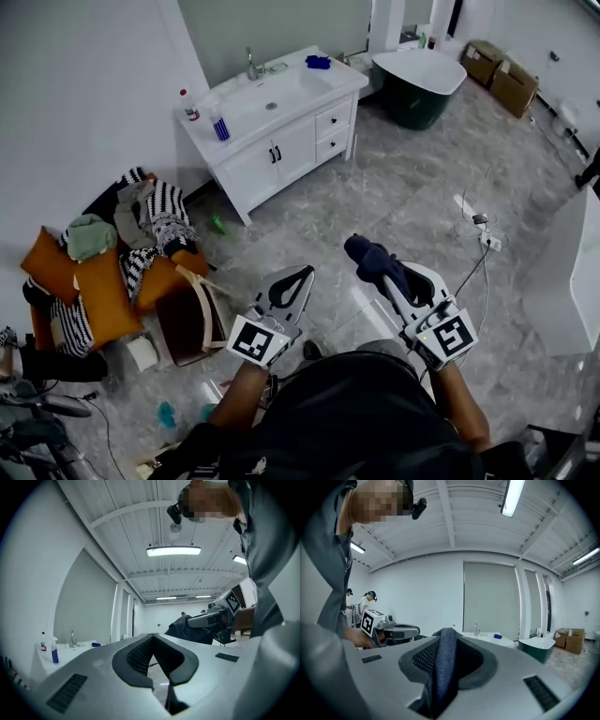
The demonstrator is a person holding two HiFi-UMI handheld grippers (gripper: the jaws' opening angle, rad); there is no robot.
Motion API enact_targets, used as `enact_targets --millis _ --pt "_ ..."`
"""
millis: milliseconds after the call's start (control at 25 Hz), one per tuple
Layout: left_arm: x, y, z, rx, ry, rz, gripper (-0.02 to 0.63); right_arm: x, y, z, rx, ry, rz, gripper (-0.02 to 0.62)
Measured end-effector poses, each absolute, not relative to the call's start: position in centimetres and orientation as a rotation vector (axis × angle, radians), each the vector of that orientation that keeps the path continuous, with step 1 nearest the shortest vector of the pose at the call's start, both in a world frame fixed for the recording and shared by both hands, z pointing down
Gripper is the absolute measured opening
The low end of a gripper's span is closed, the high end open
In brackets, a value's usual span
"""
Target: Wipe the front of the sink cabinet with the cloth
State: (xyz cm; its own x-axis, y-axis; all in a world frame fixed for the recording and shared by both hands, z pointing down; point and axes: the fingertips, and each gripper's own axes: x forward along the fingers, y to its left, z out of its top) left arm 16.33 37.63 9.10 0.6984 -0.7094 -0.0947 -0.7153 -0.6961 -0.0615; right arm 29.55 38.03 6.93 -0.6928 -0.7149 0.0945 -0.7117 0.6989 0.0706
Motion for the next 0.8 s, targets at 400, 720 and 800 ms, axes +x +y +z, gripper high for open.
enact_targets --millis 400,720,800 --pt "13.3 33.0 11.1 -2.804 1.284 0.064 0.005 27.0 32.0 8.6 1.09 -2.797 0.013 0.091" --pt "15.4 27.8 11.7 -2.779 1.393 -0.091 0.005 28.8 24.7 9.1 0.977 -2.901 0.067 0.091" --pt "16.8 26.1 11.3 -2.778 1.41 -0.106 0.005 30.4 22.8 9.2 0.957 -2.917 0.072 0.091"
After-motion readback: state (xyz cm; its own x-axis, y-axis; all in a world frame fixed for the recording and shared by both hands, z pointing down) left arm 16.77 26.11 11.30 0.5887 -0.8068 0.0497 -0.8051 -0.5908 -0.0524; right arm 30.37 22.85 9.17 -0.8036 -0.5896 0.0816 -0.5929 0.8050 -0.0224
